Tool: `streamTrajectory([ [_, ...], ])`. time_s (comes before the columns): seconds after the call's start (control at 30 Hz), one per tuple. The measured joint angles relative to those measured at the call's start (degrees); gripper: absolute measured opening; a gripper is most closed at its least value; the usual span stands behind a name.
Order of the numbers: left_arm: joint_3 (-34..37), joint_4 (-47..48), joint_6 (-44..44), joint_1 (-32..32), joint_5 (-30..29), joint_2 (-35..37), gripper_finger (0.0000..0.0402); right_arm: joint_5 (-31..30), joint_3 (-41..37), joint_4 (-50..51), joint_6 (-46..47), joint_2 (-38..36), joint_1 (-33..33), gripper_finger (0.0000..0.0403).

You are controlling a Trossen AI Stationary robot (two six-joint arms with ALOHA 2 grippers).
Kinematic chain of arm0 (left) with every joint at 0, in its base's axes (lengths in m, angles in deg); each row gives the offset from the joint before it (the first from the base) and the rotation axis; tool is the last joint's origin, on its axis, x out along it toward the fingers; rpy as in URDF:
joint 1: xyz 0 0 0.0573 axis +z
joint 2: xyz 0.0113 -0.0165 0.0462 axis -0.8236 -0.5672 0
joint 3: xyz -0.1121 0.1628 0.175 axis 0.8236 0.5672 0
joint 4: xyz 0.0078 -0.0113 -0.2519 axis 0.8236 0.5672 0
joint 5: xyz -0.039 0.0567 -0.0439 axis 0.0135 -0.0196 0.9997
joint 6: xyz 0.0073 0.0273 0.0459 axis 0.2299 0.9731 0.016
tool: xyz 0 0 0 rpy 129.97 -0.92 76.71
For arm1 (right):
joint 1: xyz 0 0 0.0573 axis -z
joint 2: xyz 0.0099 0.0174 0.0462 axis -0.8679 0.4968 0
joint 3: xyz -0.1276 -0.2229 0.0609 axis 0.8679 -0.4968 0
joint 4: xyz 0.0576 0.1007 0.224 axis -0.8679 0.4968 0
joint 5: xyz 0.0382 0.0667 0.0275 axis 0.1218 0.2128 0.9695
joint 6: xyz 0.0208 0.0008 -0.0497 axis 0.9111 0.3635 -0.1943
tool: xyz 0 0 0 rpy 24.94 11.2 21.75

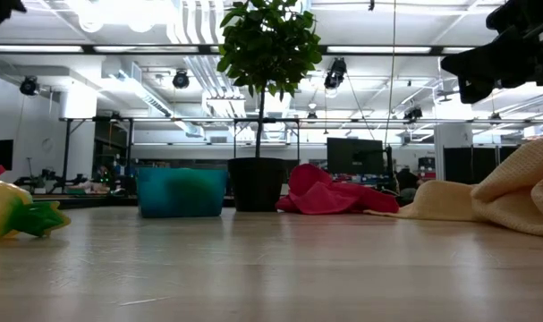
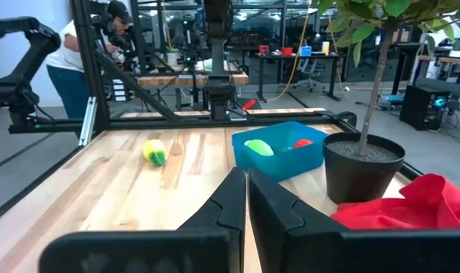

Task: Pick and placing Produce into tupperware
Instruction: Put the yellow pineapple into the blue bin

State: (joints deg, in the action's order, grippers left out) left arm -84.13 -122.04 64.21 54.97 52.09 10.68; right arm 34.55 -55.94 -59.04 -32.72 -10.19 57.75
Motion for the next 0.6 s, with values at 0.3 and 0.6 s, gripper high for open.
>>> streamTrajectory([
  [0.3, -12.5, 32.3, -2.3, -1.5, -12.0, -4.3, 0.0329, 0.0, 0.0, 0.0, -0.2, 0.0, 0.0, 0.0009],
  [0.6, -26.5, 61.5, -7.4, -9.6, -33.6, -12.6, 0.0329, 0.0, 0.0, 0.1, -1.3, 0.0, 0.0, 0.0009],
])
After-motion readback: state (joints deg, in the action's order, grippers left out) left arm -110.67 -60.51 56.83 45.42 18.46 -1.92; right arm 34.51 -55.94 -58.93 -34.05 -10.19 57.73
